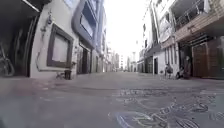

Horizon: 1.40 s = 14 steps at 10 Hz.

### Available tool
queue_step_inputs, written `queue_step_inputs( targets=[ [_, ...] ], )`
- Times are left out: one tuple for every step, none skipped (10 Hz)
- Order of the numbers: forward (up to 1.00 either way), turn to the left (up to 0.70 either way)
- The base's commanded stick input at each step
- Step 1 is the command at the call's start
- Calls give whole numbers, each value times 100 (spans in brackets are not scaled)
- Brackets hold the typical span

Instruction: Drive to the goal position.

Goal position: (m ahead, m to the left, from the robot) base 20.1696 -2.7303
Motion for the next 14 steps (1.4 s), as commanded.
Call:
queue_step_inputs(
  targets=[
    [100,0],
    [100,-36],
    [100,-40],
    [100,-40],
    [100,-40],
    [100,-9],
    [100,0],
    [100,0],
    [100,0],
    [100,0],
    [100,0],
    [100,0],
    [100,0],
    [100,0]
  ],
)
